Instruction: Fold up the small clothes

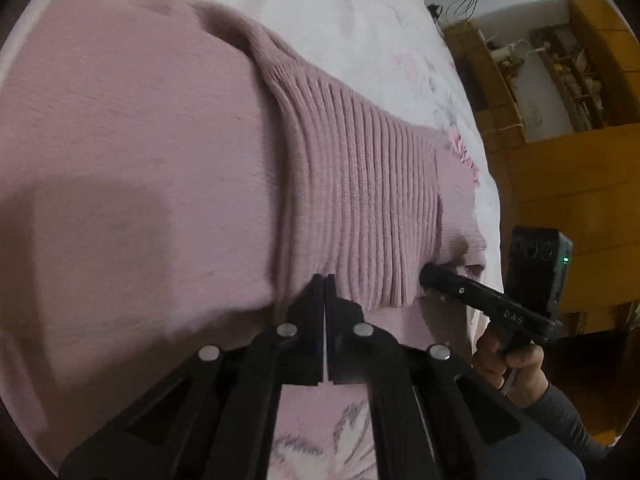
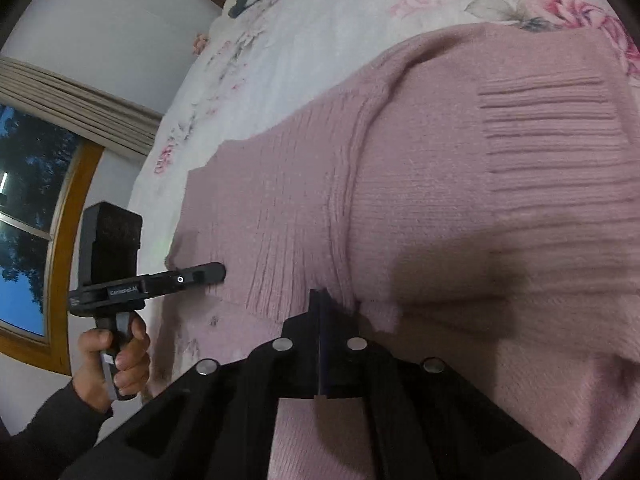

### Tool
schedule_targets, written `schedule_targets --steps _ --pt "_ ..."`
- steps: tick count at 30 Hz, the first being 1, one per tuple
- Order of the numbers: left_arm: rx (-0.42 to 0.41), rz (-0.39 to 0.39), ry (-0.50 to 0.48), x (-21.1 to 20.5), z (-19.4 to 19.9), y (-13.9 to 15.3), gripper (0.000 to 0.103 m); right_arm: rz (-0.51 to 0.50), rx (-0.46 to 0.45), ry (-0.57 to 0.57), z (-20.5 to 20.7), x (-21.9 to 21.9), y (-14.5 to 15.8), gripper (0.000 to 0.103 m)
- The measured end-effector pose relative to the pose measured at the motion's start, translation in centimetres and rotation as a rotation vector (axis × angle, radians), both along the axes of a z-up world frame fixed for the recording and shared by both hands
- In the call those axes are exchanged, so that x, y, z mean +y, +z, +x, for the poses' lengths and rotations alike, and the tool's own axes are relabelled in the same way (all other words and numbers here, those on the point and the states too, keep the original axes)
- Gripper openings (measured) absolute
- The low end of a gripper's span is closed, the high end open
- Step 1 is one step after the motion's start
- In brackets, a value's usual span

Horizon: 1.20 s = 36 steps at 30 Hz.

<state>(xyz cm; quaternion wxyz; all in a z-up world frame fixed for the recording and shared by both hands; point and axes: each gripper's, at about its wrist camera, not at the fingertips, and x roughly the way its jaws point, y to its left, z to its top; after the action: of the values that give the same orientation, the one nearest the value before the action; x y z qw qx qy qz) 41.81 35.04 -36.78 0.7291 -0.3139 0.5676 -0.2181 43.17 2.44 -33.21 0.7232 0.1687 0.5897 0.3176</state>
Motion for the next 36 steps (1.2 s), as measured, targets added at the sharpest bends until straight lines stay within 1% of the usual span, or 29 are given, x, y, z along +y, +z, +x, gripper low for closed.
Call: schedule_targets --steps 1,2,3,4,5,7,8,9,10,11,12,13,15,16,18,19,21,22,24,26,28,32,36 --pt "-0.003 -0.002 -0.007 0.0 -0.2 0.1 0.007 0.015 -0.006 0.0 -0.2 0.0 0.4 0.005" --pt "0.004 0.01 -0.011 0.0 -0.4 -0.2 0.007 0.037 -0.01 0.0 -0.5 0.0 0.7 0.013" --pt "0.012 0.012 -0.01 0.0 0.0 -0.5 0.007 0.045 -0.012 0.001 -0.6 0.2 0.7 0.016" --pt "0.023 0.007 -0.004 0.2 0.1 -0.8 0.007 0.031 -0.011 0.001 -0.7 0.5 0.5 0.017" --pt "0.032 0.002 0.002 0.4 0.3 -0.9 0.007 -0.003 0.002 0.0 -0.6 0.9 -0.2 0.013" --pt "0.054 0.004 0.023 0.9 0.1 -0.6 0.008 -0.018 0.026 -0.012 -0.2 1.0 -0.7 0.006" --pt "0.052 0.009 0.029 0.8 0.0 0.3 0.012 -0.002 0.047 -0.036 0.0 0.8 -0.3 0.009" --pt "0.03 0.014 0.038 1.1 -0.7 1.7 0.027 0.02 0.051 -0.05 -0.2 0.4 0.4 0.013" --pt "-0.002 0.032 0.048 1.6 -1.6 3.1 0.052 0.042 0.042 -0.064 -0.6 -0.2 1.5 0.028" --pt "-0.024 0.049 0.057 1.8 -2.5 4.2 0.063 0.054 0.033 -0.073 -1.0 -0.7 2.3 0.042" --pt "-0.062 0.068 0.074 2.8 -4.5 5.9 0.077 0.08 0.032 -0.084 -1.9 -1.8 3.4 0.045" --pt "-0.073 0.069 0.084 3.5 -6.1 6.8 0.083 0.096 0.042 -0.088 -2.7 -2.7 4.0 0.049" --pt "-0.065 0.059 0.118 5.0 -10.0 7.9 0.086 0.095 0.071 -0.102 -5.3 -5.4 4.6 0.054" --pt "-0.053 0.05 0.139 5.9 -12.3 8.0 0.089 0.089 0.087 -0.109 -6.7 -6.7 4.7 0.059" --pt "-0.008 0.064 0.162 7.2 -17.8 7.7 0.089 0.064 0.12 -0.12 -10.0 -10.0 4.6 0.06" --pt "0.006 0.073 0.164 7.3 -19.5 7.4 0.089 0.048 0.14 -0.123 -11.8 -11.4 4.3 0.061" --pt "0.053 0.088 0.181 8.6 -24.5 6.4 0.089 0.021 0.189 -0.125 -15.5 -14.4 3.6 0.062" --pt "0.08 0.08 0.198 9.6 -26.5 5.7 0.089 0.009 0.221 -0.126 -17.3 -15.5 3.0 0.062" --pt "0.133 0.074 0.233 11.0 -30.4 4.3 0.089 -0.019 0.256 -0.126 -20.2 -16.7 2.0 0.062" --pt "0.159 0.075 0.261 12.1 -32.3 3.5 0.089 -0.016 0.288 -0.142 -22.5 -17.8 1.2 0.062" --pt "0.185 0.034 0.278 12.5 -34.1 2.4 0.089 -0.006 0.299 -0.154 -24.0 -17.8 0.8 0.062" --pt "0.213 -0.024 0.281 12.1 -34.9 1.5 0.089 0.031 0.328 -0.178 -25.5 -17.3 0.4 0.062" --pt "0.268 -0.044 0.253 10.6 -34.6 0.4 0.089 0.011 0.354 -0.164 -26.3 -15.9 -0.5 0.062"
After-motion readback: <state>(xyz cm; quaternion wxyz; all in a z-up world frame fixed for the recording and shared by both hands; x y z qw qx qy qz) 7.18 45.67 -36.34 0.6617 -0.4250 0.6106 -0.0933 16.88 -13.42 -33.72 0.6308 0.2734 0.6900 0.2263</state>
